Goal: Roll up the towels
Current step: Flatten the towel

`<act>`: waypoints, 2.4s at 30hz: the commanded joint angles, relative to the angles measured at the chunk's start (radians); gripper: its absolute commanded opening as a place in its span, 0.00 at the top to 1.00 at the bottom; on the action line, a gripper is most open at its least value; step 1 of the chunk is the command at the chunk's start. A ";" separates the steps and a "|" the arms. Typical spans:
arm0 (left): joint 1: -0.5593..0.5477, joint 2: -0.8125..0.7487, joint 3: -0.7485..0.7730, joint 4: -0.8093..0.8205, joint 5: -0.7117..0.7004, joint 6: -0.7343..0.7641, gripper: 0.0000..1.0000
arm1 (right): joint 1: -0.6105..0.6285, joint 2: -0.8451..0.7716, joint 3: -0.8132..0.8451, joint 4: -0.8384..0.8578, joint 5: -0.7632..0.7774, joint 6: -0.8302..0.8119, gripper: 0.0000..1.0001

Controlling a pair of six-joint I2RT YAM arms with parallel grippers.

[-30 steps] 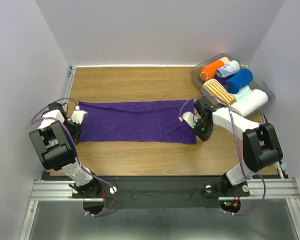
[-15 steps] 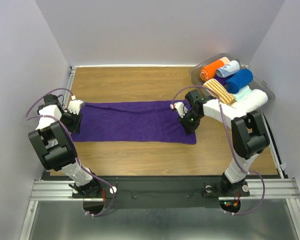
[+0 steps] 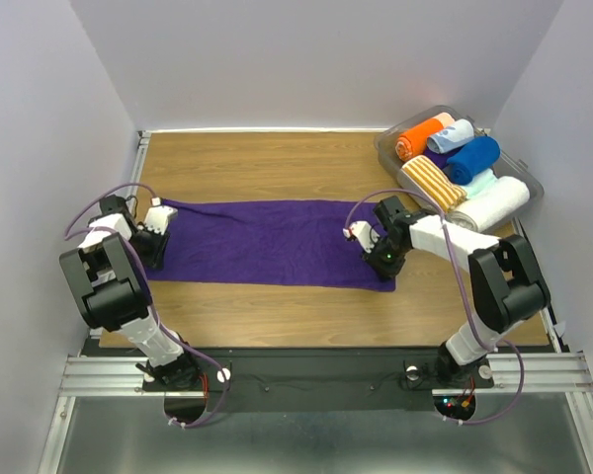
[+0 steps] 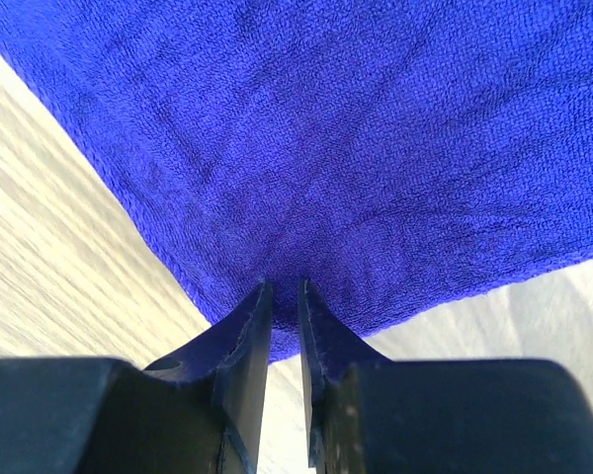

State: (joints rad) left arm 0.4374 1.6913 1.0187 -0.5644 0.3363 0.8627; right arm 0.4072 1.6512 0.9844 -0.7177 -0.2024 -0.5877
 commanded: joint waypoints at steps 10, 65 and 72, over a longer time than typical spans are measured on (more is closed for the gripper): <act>-0.002 -0.070 0.189 -0.337 0.075 0.045 0.65 | -0.004 -0.074 0.054 -0.077 0.126 -0.057 0.76; -0.011 0.025 0.755 0.056 0.497 -0.256 0.01 | -0.125 0.192 0.660 0.034 -0.014 0.106 0.07; -0.019 0.051 0.692 0.047 0.412 -0.238 0.02 | -0.240 0.318 0.731 -0.054 0.009 0.022 0.46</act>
State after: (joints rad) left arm 0.4263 1.7733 1.7844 -0.5076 0.7605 0.5983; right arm 0.2203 1.9598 1.6424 -0.6998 -0.2104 -0.5056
